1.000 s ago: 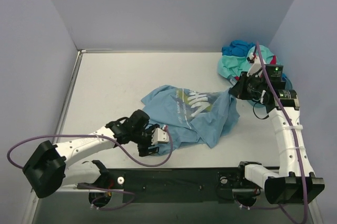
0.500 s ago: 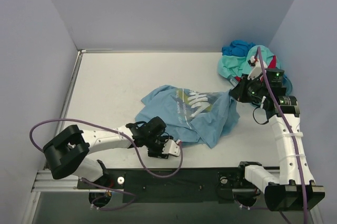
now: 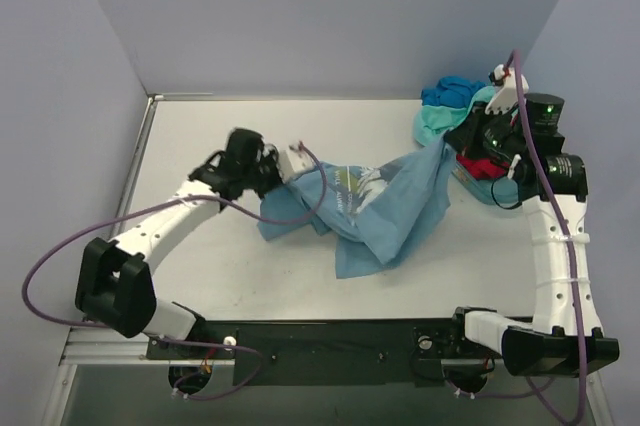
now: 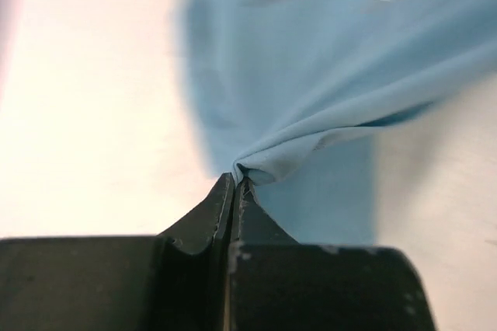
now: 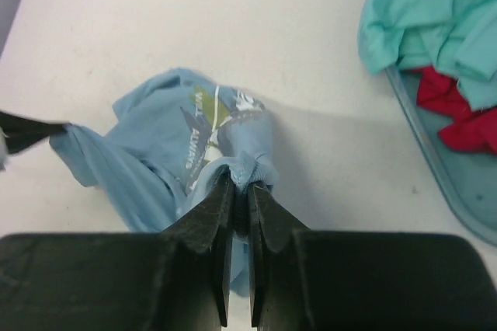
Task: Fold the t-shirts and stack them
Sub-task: Flatten out the tshirt
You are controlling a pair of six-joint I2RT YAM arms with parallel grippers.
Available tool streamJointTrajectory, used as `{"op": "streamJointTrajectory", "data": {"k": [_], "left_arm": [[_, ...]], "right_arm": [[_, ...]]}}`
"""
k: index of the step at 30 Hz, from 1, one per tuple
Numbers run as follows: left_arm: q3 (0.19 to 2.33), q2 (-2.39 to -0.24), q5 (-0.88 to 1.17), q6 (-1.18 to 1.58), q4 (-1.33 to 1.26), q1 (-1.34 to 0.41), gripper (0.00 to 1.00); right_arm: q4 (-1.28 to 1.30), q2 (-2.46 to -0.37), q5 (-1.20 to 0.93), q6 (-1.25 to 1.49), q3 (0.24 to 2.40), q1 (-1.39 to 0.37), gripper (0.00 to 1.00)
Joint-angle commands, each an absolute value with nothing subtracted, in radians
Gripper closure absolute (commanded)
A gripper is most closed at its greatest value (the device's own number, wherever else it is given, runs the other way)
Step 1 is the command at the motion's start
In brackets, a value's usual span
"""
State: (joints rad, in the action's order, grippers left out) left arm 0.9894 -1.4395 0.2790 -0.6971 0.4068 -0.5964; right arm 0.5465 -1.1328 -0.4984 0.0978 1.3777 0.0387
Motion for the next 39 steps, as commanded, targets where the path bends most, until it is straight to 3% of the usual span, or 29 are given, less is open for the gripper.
{"op": "streamJointTrajectory", "data": {"k": [1,10,15,19,23,27,29,31,33,34,36,38,39], "left_arm": [[1.260,-1.339,0.242,-0.729,0.411,-0.370,1.00],[1.571,-1.282,0.224,-0.732,0.330,-0.068,1.00],[1.605,-1.250,0.236,-0.742,0.376,-0.011,1.00],[1.453,-1.200,0.392,-0.819,0.596,-0.021,1.00],[1.060,-1.096,0.434,-0.917,0.701,-0.110,1.00],[0.798,-1.022,0.443,-1.006,0.752,-0.276,1.00],[0.723,-1.023,0.437,-0.994,0.741,-0.336,1.00],[0.686,-1.051,0.433,-1.012,0.752,-0.367,1.00],[0.683,-1.075,0.448,-1.054,0.810,-0.371,0.96],[0.686,-1.086,0.469,-1.092,0.840,-0.374,0.80],[0.699,-1.083,0.488,-1.123,0.900,-0.376,0.59],[0.709,-1.069,0.480,-1.131,0.939,-0.376,0.47],[0.716,-1.065,0.473,-1.132,0.972,-0.376,0.44]], "right_arm": [[0.463,-1.213,-0.531,0.115,1.578,0.048,1.00],[0.453,-1.347,-0.583,0.141,1.963,0.048,1.00],[0.449,-1.292,-0.643,0.100,1.895,0.049,1.00],[0.456,-1.168,-0.672,0.051,1.598,0.049,1.00],[0.443,-1.126,-0.620,0.045,1.231,0.026,1.00],[0.381,-1.225,-0.415,-0.018,1.066,-0.118,1.00],[0.371,-1.332,-0.300,-0.017,1.090,-0.153,0.98],[0.396,-1.460,-0.148,0.041,1.165,-0.152,0.84],[0.498,-1.588,0.066,0.084,1.294,-0.150,0.55],[0.547,-1.629,0.125,0.125,1.355,-0.147,0.51],[0.739,-1.725,0.222,0.162,1.488,-0.147,0.48],[0.761,-1.720,0.239,0.207,1.499,-0.153,0.43],[0.764,-1.679,0.242,0.231,1.458,-0.153,0.13]]}}
